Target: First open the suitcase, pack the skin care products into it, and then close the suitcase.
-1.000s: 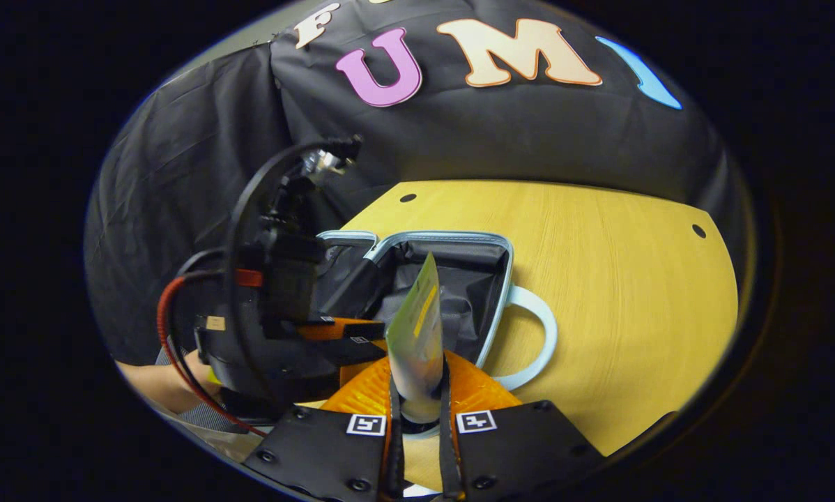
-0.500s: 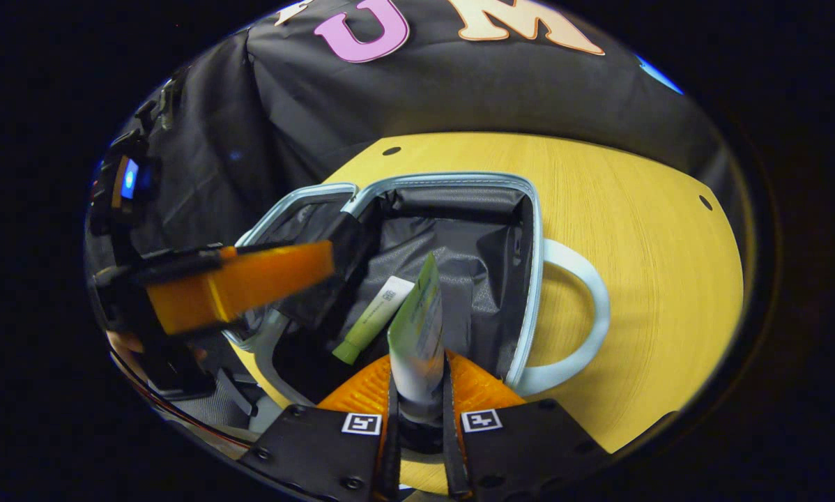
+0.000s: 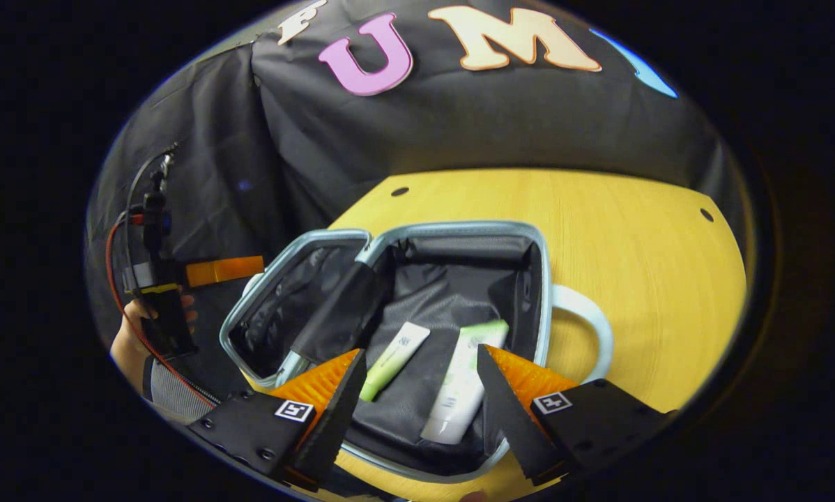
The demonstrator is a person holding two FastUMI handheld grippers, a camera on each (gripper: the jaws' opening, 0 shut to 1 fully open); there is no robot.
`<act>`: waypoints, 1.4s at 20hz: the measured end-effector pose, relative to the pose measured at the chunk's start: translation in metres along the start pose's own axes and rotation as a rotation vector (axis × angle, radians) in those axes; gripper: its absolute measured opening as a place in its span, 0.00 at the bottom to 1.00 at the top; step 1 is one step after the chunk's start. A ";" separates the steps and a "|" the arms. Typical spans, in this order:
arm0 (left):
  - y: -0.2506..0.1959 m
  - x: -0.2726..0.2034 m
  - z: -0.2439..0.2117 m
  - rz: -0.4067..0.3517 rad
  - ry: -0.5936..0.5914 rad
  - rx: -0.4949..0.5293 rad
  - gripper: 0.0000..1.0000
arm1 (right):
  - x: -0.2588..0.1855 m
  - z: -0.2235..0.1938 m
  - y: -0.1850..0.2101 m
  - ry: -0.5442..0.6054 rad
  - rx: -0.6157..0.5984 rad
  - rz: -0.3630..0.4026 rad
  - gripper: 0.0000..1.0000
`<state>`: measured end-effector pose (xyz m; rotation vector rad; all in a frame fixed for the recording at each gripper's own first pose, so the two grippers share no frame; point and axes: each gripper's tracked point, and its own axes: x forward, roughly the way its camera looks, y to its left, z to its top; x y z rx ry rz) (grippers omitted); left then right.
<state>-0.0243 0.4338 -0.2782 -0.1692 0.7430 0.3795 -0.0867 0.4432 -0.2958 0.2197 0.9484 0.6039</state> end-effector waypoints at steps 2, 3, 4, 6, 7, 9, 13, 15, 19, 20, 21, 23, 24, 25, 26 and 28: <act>0.035 0.008 0.003 0.045 0.009 -0.026 0.95 | -0.010 0.020 -0.004 -0.066 0.019 -0.005 0.98; 0.050 0.012 0.000 0.066 0.023 -0.045 0.95 | -0.015 0.030 -0.010 -0.101 0.028 -0.019 0.98; 0.061 0.018 -0.004 0.079 0.040 -0.065 0.95 | -0.019 0.039 -0.019 -0.127 0.039 -0.044 0.98; 0.079 0.029 -0.016 0.100 0.078 -0.088 0.95 | -0.026 0.049 -0.034 -0.158 0.069 -0.084 0.98; 0.085 0.035 -0.021 0.109 0.084 -0.096 0.95 | -0.029 0.053 -0.042 -0.169 0.080 -0.097 0.98; 0.096 0.045 -0.030 0.114 0.111 -0.120 0.95 | -0.036 0.058 -0.061 -0.195 0.075 -0.147 0.98; 0.120 0.055 -0.039 0.117 0.142 -0.171 0.93 | -0.048 0.054 -0.082 -0.212 0.062 -0.218 0.98; 0.124 0.066 -0.048 0.106 0.179 -0.195 0.92 | -0.051 0.051 -0.085 -0.214 0.067 -0.232 0.98; 0.118 0.077 -0.071 0.061 0.272 -0.183 0.67 | -0.057 0.048 -0.092 -0.216 0.068 -0.251 0.98; 0.116 0.081 -0.077 0.053 0.306 -0.168 0.53 | -0.058 0.048 -0.093 -0.220 0.067 -0.255 0.98; 0.112 0.082 -0.080 0.046 0.322 -0.155 0.39 | -0.059 0.049 -0.095 -0.223 0.066 -0.258 0.98; 0.111 0.081 -0.074 0.051 0.317 -0.121 0.20 | -0.063 0.049 -0.098 -0.226 0.060 -0.261 0.98; 0.110 0.079 -0.068 0.053 0.302 -0.117 0.12 | -0.066 0.049 -0.099 -0.231 0.057 -0.263 0.98; 0.105 0.074 -0.062 0.044 0.287 -0.129 0.09 | -0.069 0.050 -0.101 -0.239 0.056 -0.264 0.98; 0.100 0.068 -0.057 0.034 0.284 -0.137 0.04 | -0.071 0.051 -0.102 -0.250 0.055 -0.263 0.98; 0.101 0.053 -0.043 0.051 0.262 -0.122 0.01 | -0.075 0.053 -0.105 -0.265 0.057 -0.254 0.98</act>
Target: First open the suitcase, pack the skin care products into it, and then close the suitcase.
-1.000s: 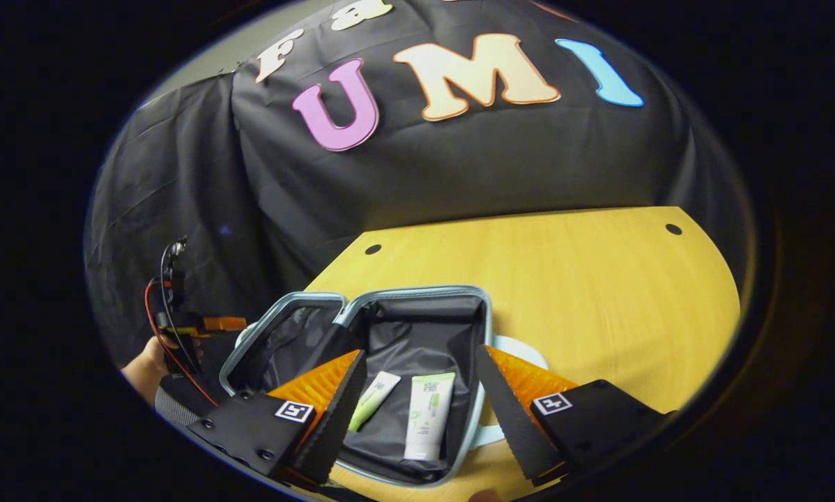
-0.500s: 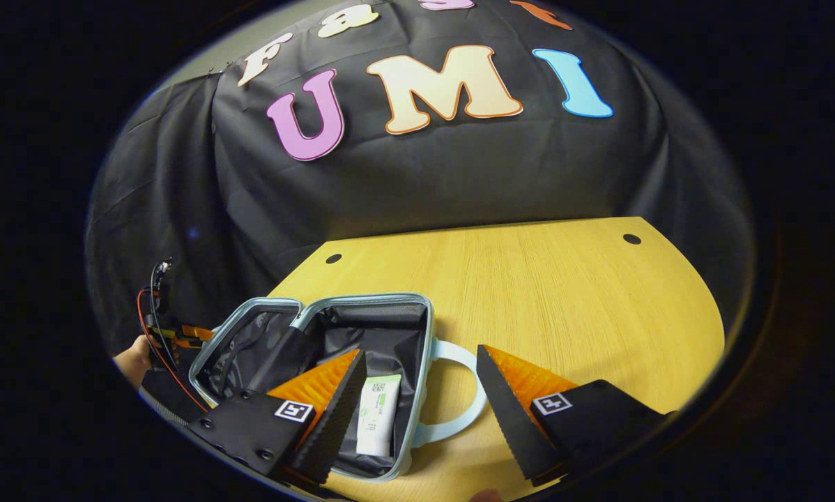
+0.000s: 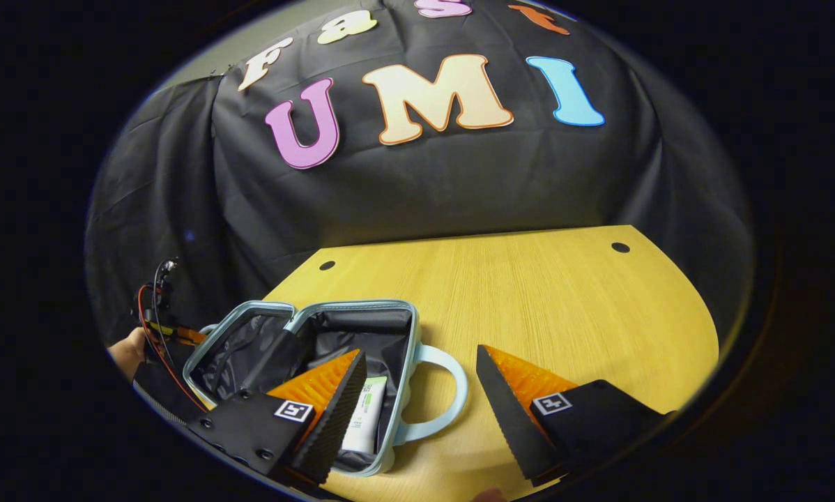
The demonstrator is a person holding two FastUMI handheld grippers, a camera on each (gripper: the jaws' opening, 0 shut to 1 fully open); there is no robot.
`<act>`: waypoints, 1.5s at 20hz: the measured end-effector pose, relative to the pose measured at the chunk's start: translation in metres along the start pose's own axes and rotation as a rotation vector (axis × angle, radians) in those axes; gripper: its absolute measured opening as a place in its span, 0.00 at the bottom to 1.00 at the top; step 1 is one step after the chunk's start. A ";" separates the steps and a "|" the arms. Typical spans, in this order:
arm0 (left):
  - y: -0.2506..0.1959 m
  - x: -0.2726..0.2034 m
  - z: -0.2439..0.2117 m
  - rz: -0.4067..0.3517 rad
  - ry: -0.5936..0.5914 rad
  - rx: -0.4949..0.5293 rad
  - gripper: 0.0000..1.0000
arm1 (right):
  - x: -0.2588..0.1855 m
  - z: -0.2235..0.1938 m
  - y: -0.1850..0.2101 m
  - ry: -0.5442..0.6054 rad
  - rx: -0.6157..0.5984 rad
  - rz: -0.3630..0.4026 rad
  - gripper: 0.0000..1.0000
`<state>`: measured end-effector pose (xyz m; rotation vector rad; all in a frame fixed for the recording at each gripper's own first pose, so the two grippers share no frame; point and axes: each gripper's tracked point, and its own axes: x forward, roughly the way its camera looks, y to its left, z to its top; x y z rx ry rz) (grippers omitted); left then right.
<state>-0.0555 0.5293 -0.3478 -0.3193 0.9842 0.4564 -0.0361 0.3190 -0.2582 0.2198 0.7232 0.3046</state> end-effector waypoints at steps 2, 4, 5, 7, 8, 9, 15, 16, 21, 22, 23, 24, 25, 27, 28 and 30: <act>-0.010 -0.028 0.021 -0.013 -0.070 0.024 0.00 | -0.001 0.003 -0.003 -0.006 0.005 0.014 0.98; -0.024 -0.061 0.045 -0.029 -0.146 0.038 0.00 | -0.003 0.009 -0.006 -0.025 0.000 0.024 0.98; -0.033 -0.074 0.054 -0.042 -0.176 0.047 0.00 | -0.004 0.011 -0.009 -0.038 -0.004 0.031 0.98; -0.060 -0.099 0.070 -0.057 -0.248 0.066 0.00 | -0.008 0.017 -0.012 -0.066 -0.023 0.047 0.98; -0.073 -0.113 0.076 -0.063 -0.275 0.072 0.00 | -0.010 0.019 -0.013 -0.079 -0.036 0.054 0.98; -0.084 -0.127 0.083 -0.071 -0.298 0.079 0.00 | -0.013 0.021 -0.016 -0.087 -0.049 0.060 0.98; -0.164 -0.196 0.097 -0.130 -0.406 0.130 0.00 | -0.035 0.037 -0.031 -0.147 -0.087 0.109 0.98; -0.177 -0.205 0.096 -0.132 -0.415 0.149 0.00 | -0.038 0.038 -0.035 -0.148 -0.090 0.116 0.98; -0.260 -0.234 0.089 -0.206 -0.463 0.230 0.00 | -0.057 0.052 -0.059 -0.179 -0.103 0.134 0.98; -0.277 -0.238 0.087 -0.228 -0.471 0.241 0.00 | -0.060 0.053 -0.065 -0.182 -0.109 0.136 0.98; -0.293 -0.241 0.085 -0.250 -0.477 0.246 0.00 | -0.064 0.055 -0.071 -0.182 -0.116 0.136 0.98; -0.308 -0.242 0.081 -0.271 -0.473 0.246 0.00 | -0.067 0.056 -0.077 -0.182 -0.122 0.135 0.98; -0.322 -0.240 0.076 -0.289 -0.474 0.246 0.00 | -0.070 0.059 -0.083 -0.186 -0.125 0.132 0.98; -0.348 -0.242 0.067 -0.334 -0.471 0.241 0.00 | -0.076 0.064 -0.097 -0.197 -0.123 0.124 0.98; -0.362 -0.243 0.063 -0.359 -0.466 0.240 0.00 | -0.080 0.067 -0.103 -0.203 -0.118 0.121 0.98; -0.385 -0.241 0.057 -0.380 -0.474 0.239 0.00 | -0.088 0.071 -0.113 -0.216 -0.113 0.112 0.98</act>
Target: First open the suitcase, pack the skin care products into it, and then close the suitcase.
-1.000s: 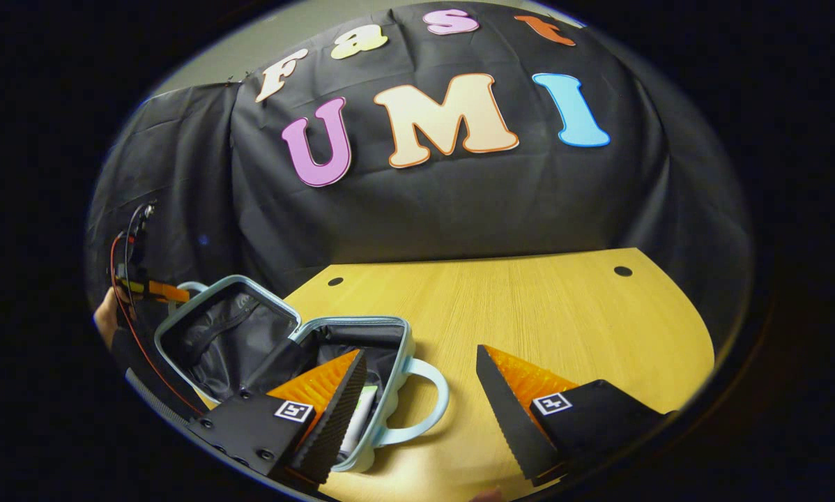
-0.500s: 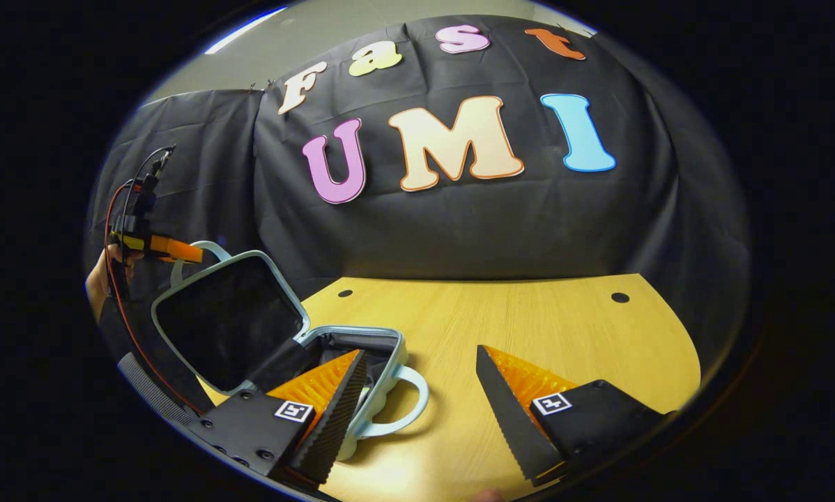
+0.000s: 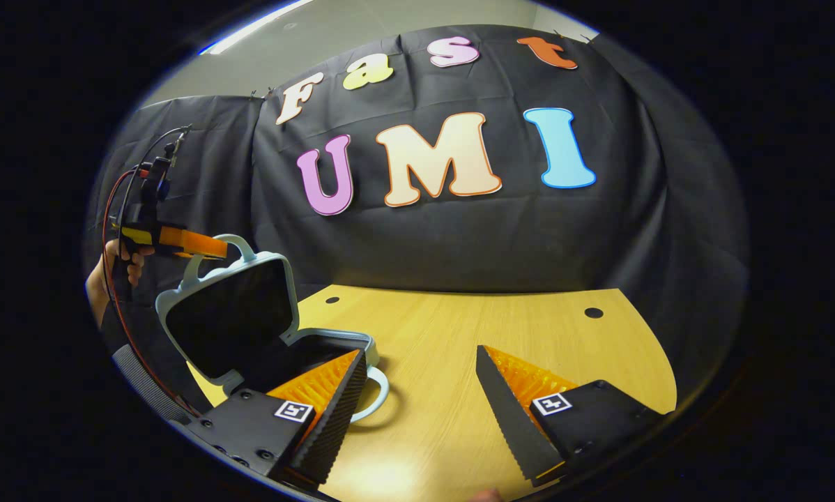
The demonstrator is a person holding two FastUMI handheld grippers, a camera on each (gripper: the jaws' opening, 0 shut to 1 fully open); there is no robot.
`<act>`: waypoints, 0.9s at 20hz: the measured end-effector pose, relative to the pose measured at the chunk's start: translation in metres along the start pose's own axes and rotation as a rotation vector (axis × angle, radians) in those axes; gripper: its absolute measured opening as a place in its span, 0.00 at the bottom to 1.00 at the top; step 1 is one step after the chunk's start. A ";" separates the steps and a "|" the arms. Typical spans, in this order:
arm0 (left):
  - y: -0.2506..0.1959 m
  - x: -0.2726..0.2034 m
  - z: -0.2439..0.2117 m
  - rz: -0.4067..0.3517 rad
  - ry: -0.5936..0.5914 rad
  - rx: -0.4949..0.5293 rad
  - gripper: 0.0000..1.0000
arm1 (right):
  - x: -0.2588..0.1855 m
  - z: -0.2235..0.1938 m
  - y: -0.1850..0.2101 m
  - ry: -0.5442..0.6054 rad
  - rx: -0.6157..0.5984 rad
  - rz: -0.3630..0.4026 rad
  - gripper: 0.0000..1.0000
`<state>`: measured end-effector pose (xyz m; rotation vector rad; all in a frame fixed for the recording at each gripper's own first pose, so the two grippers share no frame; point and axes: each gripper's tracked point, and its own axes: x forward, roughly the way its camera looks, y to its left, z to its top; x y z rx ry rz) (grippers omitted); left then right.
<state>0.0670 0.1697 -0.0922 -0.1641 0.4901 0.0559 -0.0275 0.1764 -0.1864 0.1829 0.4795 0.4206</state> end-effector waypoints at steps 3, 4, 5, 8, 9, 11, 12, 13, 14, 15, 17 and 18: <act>-0.036 0.013 -0.017 -0.036 0.002 0.007 0.00 | -0.010 0.007 -0.016 -0.017 -0.001 -0.018 0.98; -0.048 0.017 -0.023 -0.055 0.019 0.012 0.00 | -0.013 0.009 -0.020 -0.017 0.000 -0.020 0.98; -0.061 0.022 -0.032 -0.073 0.030 0.013 0.00 | -0.014 0.010 -0.020 -0.021 -0.001 -0.026 0.98; -0.092 0.036 -0.058 -0.108 0.070 0.012 0.00 | -0.025 0.015 -0.038 -0.039 0.002 -0.048 0.98; -0.102 0.040 -0.068 -0.117 0.093 0.024 0.00 | -0.028 0.018 -0.042 -0.045 0.004 -0.052 0.98; -0.116 0.049 -0.089 -0.122 0.138 0.054 0.00 | -0.033 0.021 -0.054 -0.055 -0.001 -0.065 0.98; -0.121 0.052 -0.098 -0.116 0.154 0.068 0.02 | -0.034 0.023 -0.059 -0.058 -0.003 -0.072 0.98; -0.126 0.056 -0.103 -0.109 0.164 0.079 0.02 | -0.037 0.026 -0.066 -0.067 -0.004 -0.086 0.98; -0.132 0.059 -0.110 -0.105 0.181 0.084 0.05 | -0.038 0.030 -0.076 -0.080 -0.009 -0.110 0.98; -0.138 0.064 -0.121 -0.100 0.202 0.084 0.06 | -0.041 0.036 -0.087 -0.093 -0.015 -0.136 0.98; -0.148 0.064 -0.125 -0.081 0.189 0.077 0.11 | -0.046 0.044 -0.096 -0.115 -0.013 -0.145 0.98; -0.151 0.063 -0.121 -0.069 0.162 0.078 0.18 | -0.047 0.046 -0.100 -0.122 -0.015 -0.141 0.98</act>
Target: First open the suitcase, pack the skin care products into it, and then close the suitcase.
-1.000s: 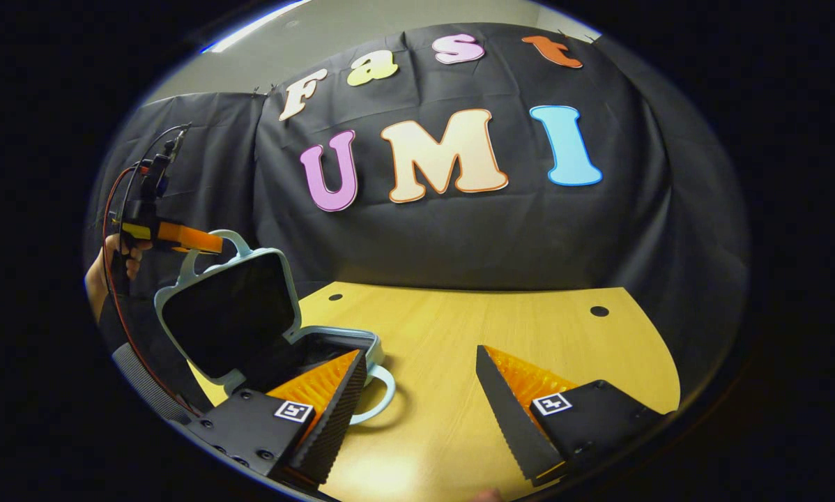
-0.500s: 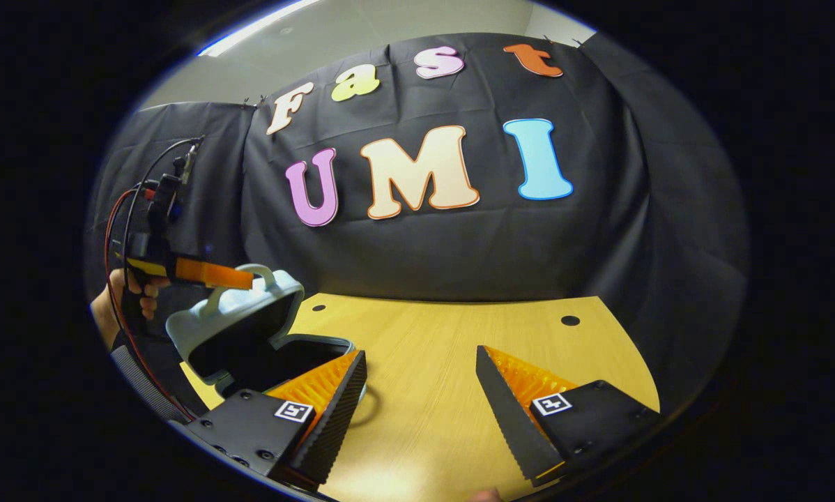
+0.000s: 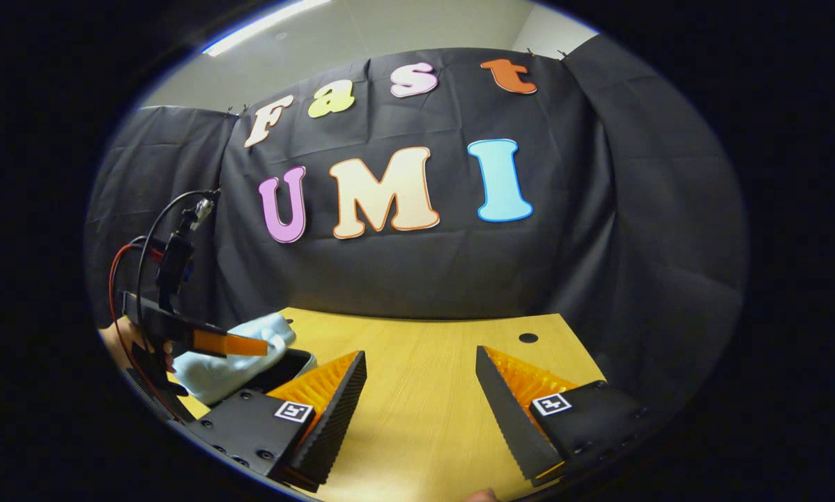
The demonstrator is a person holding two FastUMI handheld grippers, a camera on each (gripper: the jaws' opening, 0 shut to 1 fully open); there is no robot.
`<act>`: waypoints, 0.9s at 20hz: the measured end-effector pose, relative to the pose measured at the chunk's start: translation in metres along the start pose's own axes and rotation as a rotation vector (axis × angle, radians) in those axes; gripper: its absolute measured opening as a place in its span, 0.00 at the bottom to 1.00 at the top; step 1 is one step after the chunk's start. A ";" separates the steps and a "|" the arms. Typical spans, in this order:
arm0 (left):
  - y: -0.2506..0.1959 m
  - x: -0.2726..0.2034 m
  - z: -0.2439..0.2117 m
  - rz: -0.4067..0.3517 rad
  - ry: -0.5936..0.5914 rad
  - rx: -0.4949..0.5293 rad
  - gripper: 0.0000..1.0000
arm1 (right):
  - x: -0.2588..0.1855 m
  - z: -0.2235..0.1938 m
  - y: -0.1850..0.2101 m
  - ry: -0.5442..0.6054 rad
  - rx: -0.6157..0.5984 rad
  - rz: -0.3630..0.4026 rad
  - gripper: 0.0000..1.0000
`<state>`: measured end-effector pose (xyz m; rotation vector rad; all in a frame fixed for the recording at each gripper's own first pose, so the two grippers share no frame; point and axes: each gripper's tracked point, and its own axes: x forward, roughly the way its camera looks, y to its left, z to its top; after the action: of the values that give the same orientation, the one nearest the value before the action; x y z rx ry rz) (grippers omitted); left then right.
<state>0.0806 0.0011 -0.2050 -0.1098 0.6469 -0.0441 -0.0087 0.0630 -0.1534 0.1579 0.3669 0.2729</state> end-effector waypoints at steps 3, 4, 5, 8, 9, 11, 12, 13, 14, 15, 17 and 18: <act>-0.014 -0.017 0.029 0.050 -0.112 -0.005 0.73 | -0.005 0.019 -0.016 -0.042 -0.030 -0.014 0.98; -0.015 -0.027 0.040 0.080 -0.173 -0.001 0.92 | -0.007 0.028 -0.021 -0.065 -0.042 -0.026 0.98; -0.013 -0.036 0.053 0.119 -0.232 0.009 0.91 | -0.009 0.038 -0.022 -0.090 -0.047 -0.038 0.98; -0.017 -0.064 0.080 0.160 -0.365 0.056 0.90 | -0.017 0.075 -0.014 -0.189 -0.044 -0.069 0.97; -0.023 -0.069 0.083 0.138 -0.377 0.065 0.92 | -0.021 0.088 -0.010 -0.230 -0.057 -0.082 0.98; -0.023 -0.079 0.089 0.110 -0.379 0.066 0.94 | -0.026 0.105 -0.002 -0.286 -0.083 -0.107 0.97; -0.019 -0.085 0.096 0.107 -0.385 0.065 0.93 | -0.031 0.112 0.007 -0.299 -0.086 -0.109 0.94; -0.016 -0.093 0.105 0.107 -0.413 0.070 0.93 | -0.036 0.118 0.016 -0.317 -0.085 -0.103 0.97; -0.012 -0.101 0.115 0.110 -0.443 0.074 0.93 | -0.044 0.129 0.023 -0.347 -0.086 -0.103 0.97; -0.011 -0.105 0.122 0.100 -0.466 0.082 0.93 | -0.049 0.137 0.028 -0.371 -0.091 -0.110 0.98; -0.013 -0.110 0.127 0.069 -0.474 0.085 0.93 | -0.060 0.145 0.039 -0.402 -0.096 -0.119 0.99; -0.012 -0.113 0.127 0.062 -0.477 0.081 0.93 | -0.063 0.147 0.047 -0.412 -0.099 -0.118 0.99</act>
<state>0.0669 0.0092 -0.0354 -0.0197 0.1715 0.0161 -0.0212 0.0745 0.0128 0.0908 -0.0459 0.1363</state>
